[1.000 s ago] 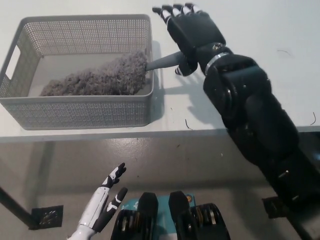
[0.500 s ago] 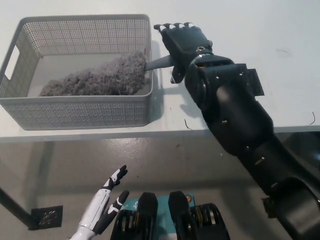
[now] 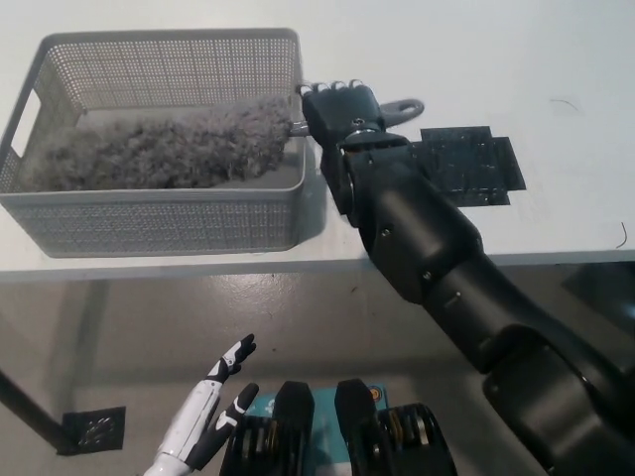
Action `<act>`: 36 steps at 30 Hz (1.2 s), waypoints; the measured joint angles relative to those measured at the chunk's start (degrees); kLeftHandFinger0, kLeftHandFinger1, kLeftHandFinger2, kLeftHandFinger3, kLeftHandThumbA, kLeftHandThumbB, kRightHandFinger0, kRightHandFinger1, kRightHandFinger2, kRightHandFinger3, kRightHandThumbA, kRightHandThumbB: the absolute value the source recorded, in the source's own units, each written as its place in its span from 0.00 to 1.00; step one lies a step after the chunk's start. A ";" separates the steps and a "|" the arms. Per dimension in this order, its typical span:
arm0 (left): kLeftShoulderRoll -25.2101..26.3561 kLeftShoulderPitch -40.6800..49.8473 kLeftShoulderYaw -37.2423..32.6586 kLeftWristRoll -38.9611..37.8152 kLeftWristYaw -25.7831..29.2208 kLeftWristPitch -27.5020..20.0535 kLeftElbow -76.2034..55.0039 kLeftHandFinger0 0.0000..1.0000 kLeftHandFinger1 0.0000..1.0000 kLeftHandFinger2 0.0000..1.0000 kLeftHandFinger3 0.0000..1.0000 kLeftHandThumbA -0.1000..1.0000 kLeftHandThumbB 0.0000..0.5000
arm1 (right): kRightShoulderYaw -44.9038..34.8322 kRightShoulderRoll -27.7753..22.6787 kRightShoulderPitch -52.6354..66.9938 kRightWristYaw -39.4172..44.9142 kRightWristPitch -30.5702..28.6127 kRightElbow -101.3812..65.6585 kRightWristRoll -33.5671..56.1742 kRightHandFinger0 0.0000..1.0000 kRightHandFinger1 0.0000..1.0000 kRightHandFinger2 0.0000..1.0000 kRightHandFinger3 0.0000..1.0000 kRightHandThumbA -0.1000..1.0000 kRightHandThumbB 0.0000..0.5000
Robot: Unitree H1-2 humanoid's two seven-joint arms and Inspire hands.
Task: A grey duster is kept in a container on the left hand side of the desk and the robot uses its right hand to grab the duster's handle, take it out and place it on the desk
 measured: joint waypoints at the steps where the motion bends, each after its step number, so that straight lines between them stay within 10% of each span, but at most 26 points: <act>1: 0.00 0.00 0.00 0.01 0.00 0.00 0.01 1.00 1.00 1.00 1.00 1.00 0.24 | 0.07 0.14 -0.18 -1.15 -0.18 1.00 0.05 0.00 0.00 0.08 0.58 0.00 0.63; 16: 0.00 0.00 0.01 0.03 -0.01 0.08 0.27 1.00 1.00 1.00 1.00 1.00 0.21 | 0.80 1.14 -0.83 -19.19 -4.65 10.44 1.68 0.00 0.00 0.10 0.34 0.00 0.57; 24: 0.00 0.00 0.01 0.05 -0.01 0.08 0.76 1.00 1.00 1.00 1.00 1.00 0.18 | -1.95 1.32 0.72 -25.58 -7.65 10.75 4.14 0.00 0.19 0.70 0.14 0.00 0.34; 30: 0.00 0.00 0.01 0.04 -0.01 0.08 0.77 1.00 1.00 1.00 1.00 1.00 0.20 | -4.54 1.31 2.25 -29.71 -10.55 10.34 6.10 0.00 0.45 0.84 0.73 0.00 0.32; 36: 0.00 0.00 0.00 0.05 -0.01 0.08 0.76 1.00 1.00 1.00 1.00 1.00 0.19 | -6.48 1.20 3.58 -32.98 -13.49 9.93 7.83 0.00 0.34 0.72 0.89 0.00 0.44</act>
